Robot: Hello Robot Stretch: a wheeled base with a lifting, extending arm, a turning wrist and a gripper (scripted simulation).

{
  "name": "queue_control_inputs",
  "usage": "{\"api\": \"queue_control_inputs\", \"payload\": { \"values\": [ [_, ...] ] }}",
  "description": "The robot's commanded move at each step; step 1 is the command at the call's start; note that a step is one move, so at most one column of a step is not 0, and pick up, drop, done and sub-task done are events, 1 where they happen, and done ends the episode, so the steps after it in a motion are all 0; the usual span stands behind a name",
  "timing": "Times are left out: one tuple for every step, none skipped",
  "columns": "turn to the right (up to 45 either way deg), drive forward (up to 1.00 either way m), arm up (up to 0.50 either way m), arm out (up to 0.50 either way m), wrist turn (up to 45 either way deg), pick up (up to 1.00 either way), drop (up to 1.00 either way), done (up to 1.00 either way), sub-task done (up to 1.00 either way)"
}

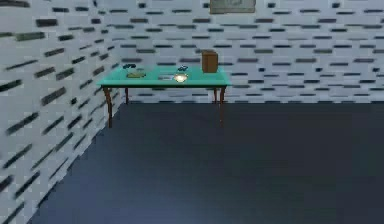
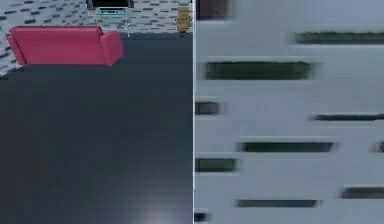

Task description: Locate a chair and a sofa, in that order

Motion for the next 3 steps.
{"api": "queue_control_inputs", "payload": {
  "values": [
    [39.0, 0.0, 0.0, 0.0, 0.0, 0.0, 0.0, 0.0, 0.0],
    [0.0, 0.55, 0.0, 0.0, 0.0, 0.0, 0.0, 0.0, 0.0],
    [39.0, 0.0, 0.0, 0.0, 0.0, 0.0, 0.0, 0.0, 0.0]
  ]
}}
